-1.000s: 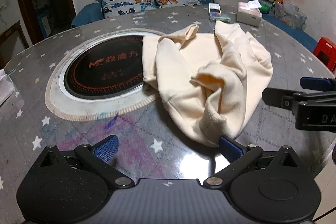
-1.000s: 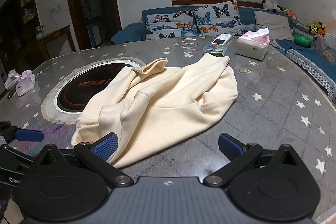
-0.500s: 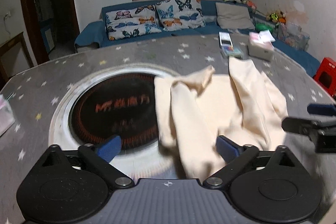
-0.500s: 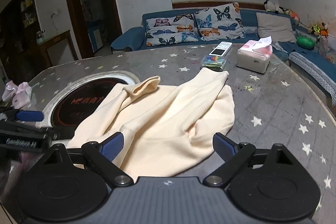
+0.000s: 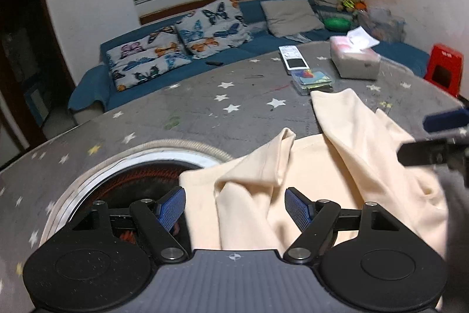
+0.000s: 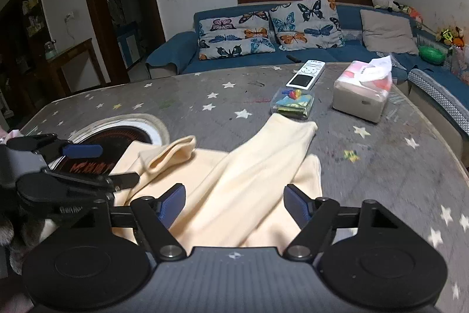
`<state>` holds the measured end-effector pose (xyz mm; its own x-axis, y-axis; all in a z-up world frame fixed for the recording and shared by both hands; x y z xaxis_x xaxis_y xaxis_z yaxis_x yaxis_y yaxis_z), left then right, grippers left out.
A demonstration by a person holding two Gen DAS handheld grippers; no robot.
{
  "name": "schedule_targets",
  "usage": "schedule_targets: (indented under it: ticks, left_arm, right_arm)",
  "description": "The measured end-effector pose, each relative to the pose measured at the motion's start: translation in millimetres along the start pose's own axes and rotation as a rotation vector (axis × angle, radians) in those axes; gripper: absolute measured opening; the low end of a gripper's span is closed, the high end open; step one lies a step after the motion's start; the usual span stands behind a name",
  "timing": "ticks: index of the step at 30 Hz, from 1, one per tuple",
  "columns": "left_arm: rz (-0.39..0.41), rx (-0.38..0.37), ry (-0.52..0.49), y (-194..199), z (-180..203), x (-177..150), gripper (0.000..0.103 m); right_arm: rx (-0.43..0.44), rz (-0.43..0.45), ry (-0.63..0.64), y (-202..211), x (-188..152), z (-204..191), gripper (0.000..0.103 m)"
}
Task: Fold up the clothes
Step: 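Grasp a sweatshirt edge with the left gripper while the right gripper grasps another edge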
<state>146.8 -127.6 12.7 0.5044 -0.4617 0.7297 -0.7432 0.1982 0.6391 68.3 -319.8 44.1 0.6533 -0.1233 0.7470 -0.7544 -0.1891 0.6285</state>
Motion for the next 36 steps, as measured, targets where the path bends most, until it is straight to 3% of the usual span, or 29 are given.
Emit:
schedule_targets:
  ticks: [5, 7, 10, 16, 23, 30, 36]
  left_arm:
    - [0.004, -0.026, -0.035, -24, 2, 7, 0.073]
    - [0.004, -0.045, -0.046, -31, 2, 9, 0.058]
    - [0.009, -0.07, -0.042, -38, 1, 11, 0.044]
    - [0.036, -0.107, -0.014, -40, -4, 12, 0.026]
    - [0.057, -0.138, 0.012, -40, -10, 10, 0.02]
    - [0.078, -0.121, 0.072, -33, -24, 10, 0.017]
    - [0.1, -0.074, 0.154, -16, -49, 7, 0.016]
  right_arm:
    - [-0.005, -0.021, 0.016, -33, 23, 4, 0.065]
    - [-0.008, -0.028, 0.025, -45, 29, 4, 0.061]
    - [-0.016, -0.046, 0.034, -68, 39, 4, 0.055]
    - [-0.044, -0.093, 0.053, -106, 49, 2, 0.045]
    - [-0.093, -0.125, 0.081, -129, 46, 4, 0.036]
    - [-0.12, -0.106, 0.073, -128, 46, 11, 0.004]
    - [-0.117, -0.052, 0.055, -108, 49, 17, 0.002]
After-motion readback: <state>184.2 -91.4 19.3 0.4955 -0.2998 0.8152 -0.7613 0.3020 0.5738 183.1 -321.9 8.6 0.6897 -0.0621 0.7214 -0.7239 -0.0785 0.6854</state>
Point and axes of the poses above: each gripper's, at about its wrist camera, not at the fingertips, and y roughly against the way its jaws point, z to its right, x to its top, the point moved 4 cm from there along -y, roughly the way its jaws point, and after that the axes turned 6 degrees about -y, right-handed, at the moved point
